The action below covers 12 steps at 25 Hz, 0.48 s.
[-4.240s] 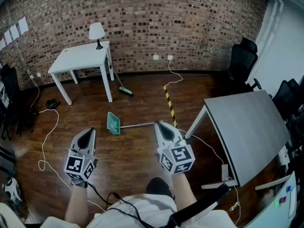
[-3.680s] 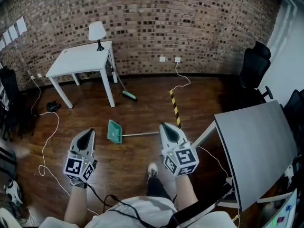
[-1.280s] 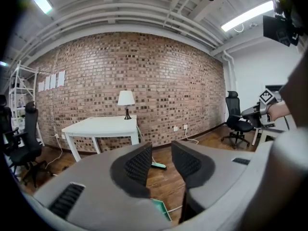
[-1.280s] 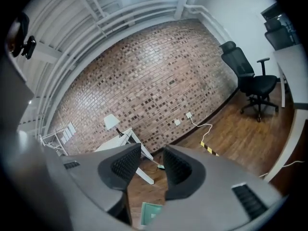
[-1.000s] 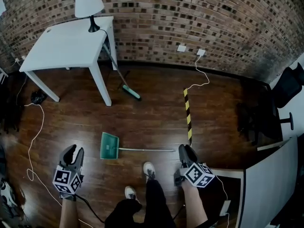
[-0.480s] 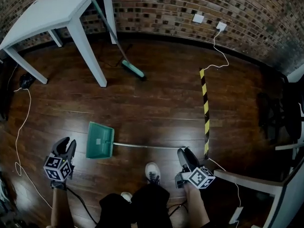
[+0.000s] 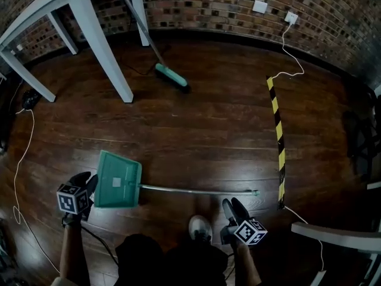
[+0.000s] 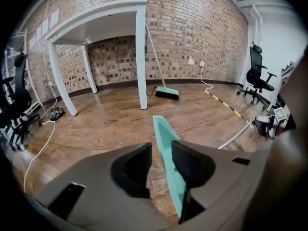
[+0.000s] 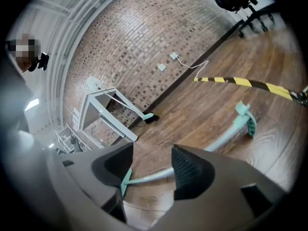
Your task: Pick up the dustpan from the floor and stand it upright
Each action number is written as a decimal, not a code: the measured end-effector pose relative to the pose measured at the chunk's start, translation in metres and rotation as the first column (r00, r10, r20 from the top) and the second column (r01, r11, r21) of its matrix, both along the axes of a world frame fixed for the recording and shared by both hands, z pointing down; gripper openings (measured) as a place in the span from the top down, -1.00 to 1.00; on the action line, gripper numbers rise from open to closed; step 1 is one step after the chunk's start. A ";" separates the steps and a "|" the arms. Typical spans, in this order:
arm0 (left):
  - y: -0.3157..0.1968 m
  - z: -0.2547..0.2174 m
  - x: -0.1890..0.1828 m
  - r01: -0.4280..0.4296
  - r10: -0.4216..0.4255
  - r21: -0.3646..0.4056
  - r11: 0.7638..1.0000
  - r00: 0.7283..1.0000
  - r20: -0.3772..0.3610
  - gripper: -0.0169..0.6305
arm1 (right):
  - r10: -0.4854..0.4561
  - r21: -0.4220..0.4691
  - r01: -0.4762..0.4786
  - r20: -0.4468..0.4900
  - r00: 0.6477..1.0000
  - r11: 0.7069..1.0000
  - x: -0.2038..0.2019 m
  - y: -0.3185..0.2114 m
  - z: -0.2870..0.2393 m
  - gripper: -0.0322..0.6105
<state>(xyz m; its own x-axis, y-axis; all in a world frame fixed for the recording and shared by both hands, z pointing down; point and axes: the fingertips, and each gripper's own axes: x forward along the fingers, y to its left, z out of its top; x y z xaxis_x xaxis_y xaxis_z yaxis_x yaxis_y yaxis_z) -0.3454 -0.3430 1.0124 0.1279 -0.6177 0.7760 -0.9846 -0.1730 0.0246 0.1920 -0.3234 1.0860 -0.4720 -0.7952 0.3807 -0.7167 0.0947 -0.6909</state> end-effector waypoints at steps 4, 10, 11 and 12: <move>0.003 0.032 -0.007 -0.003 0.005 -0.063 0.998 0.999 0.035 0.50 | 0.061 -0.069 -0.057 0.057 0.997 0.996 0.007 0.011 0.047 0.09; 0.008 0.049 -0.010 -0.007 0.012 -0.127 0.992 0.999 0.039 0.50 | 0.153 -0.173 -0.127 0.149 0.977 0.977 0.012 0.007 0.100 0.09; 0.007 0.048 -0.009 -0.014 0.020 -0.134 0.991 0.999 0.043 0.64 | 0.164 -0.180 -0.136 0.151 0.975 0.974 0.014 0.005 0.105 0.09; 0.005 0.047 -0.007 -0.022 0.028 -0.138 0.990 0.999 0.042 0.71 | 0.178 -0.183 -0.149 0.151 0.972 0.972 0.018 0.001 0.109 0.09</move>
